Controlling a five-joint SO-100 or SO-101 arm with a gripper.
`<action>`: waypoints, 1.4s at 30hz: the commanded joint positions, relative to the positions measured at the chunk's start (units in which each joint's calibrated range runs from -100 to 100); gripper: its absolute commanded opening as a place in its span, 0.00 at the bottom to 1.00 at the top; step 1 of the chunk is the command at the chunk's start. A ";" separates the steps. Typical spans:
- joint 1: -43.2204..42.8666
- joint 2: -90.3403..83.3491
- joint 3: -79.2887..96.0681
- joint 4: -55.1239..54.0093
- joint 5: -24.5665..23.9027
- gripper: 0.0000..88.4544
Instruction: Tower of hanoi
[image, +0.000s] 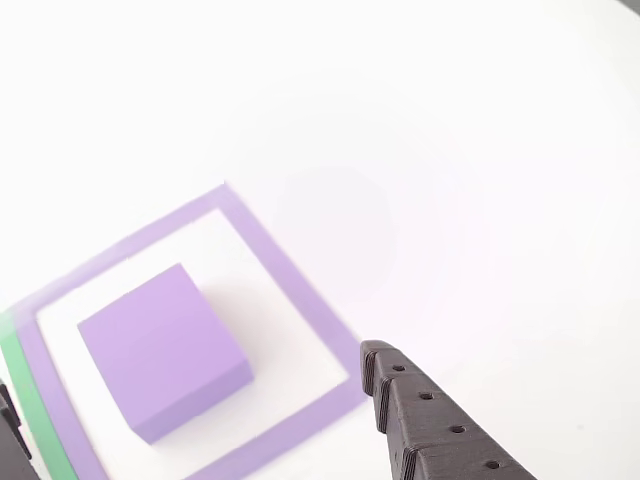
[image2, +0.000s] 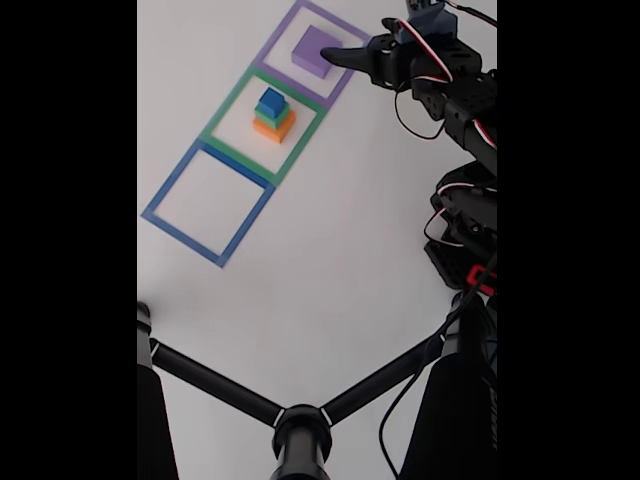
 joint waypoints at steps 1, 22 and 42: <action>-0.82 3.94 1.68 -9.64 0.00 0.55; -1.30 33.01 1.59 -42.92 0.00 0.60; -2.45 51.82 -8.68 -53.12 0.00 0.59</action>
